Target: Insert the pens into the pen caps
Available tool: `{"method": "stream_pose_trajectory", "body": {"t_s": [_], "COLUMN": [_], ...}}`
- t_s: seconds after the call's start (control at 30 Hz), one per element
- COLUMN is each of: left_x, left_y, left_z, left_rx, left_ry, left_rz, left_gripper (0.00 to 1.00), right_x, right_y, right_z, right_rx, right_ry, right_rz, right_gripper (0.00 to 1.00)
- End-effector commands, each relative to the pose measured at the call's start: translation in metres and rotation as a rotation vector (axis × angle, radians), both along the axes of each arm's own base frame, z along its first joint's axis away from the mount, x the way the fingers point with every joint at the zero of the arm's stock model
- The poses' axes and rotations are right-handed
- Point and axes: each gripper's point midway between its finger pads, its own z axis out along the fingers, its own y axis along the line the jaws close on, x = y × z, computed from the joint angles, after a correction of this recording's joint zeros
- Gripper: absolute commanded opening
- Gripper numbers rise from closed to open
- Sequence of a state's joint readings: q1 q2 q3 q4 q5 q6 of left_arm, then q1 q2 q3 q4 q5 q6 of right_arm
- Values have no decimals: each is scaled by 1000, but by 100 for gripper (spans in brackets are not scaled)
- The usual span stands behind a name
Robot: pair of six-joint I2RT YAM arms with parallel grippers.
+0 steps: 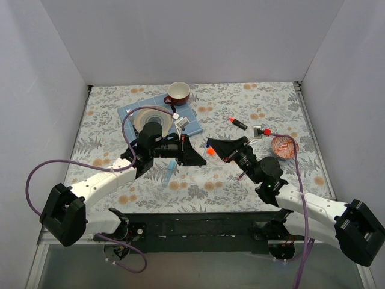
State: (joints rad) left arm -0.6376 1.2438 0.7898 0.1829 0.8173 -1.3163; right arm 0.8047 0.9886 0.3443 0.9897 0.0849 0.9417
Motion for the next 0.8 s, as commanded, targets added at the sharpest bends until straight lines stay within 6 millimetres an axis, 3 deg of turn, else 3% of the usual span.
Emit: {"method": "stream_pose_trajectory", "body": {"t_s": [0.0, 0.23, 0.47, 0.6, 0.77], "left_x": [52, 64, 86, 90, 84], "left_y": [4, -3, 1, -1, -1], "left_z": [57, 62, 74, 85, 76], "left_rx": [-87, -61, -32, -31, -15], "left_ry": [-197, -208, -248, -279, -280], "left_rz": [201, 192, 249, 247, 210], "left_gripper": [0, 0, 0, 0, 0], "right_x": [-45, -75, -90, -92, -85], "right_y": [33, 45, 39, 36, 27], "right_z": [-47, -69, -111, -116, -97], "right_rx": [-171, -284, -378, -390, -360], "right_ry": [43, 59, 135, 136, 91], "right_rz": [222, 304, 296, 283, 218], "right_gripper": [1, 1, 1, 1, 1]}}
